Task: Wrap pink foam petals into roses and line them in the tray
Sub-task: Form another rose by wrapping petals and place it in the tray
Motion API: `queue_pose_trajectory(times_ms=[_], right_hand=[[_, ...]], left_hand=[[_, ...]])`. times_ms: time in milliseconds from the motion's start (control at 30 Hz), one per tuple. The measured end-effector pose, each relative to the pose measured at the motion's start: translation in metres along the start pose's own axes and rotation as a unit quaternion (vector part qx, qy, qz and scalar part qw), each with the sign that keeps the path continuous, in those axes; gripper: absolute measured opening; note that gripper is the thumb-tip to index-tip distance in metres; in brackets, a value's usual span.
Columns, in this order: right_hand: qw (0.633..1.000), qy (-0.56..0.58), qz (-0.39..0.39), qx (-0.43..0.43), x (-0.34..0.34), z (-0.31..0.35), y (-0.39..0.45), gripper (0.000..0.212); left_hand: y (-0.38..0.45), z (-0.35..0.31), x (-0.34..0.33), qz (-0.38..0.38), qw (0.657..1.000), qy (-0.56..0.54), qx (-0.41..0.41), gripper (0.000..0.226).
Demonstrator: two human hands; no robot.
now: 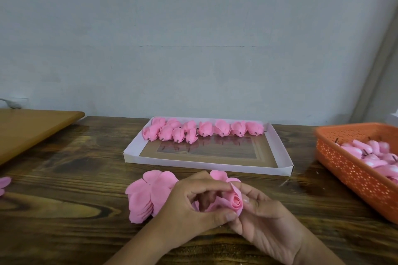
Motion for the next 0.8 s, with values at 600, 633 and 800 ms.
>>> queue_pose_trajectory(times_ms=[600, 633, 800], right_hand=[[0.999, 0.029, 0.009, -0.021, 0.006, -0.003, -0.002, 0.069], [0.999, 0.029, 0.016, -0.026, 0.006, -0.003, -0.002, 0.069], [0.996, 0.013, 0.073, -0.054, 0.000, -0.003, -0.003, 0.047]], left_hand=[[-0.001, -0.002, 0.003, 0.062, 0.998, -0.029, 0.006, 0.024], [0.000, -0.004, 0.002, 0.068, 0.997, -0.026, 0.001, 0.025], [-0.001, -0.012, 0.000, 0.121, 0.990, -0.065, -0.008, 0.023]])
Point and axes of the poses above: each hand's wrist, its own y-axis towards the middle knuckle, its own x-axis out of the back of the hand, z = x × y, the point moved 2 cm from there along y, towards the middle knuckle, and after that the axes turned 5 degrees about y, right-handed, at the moved point
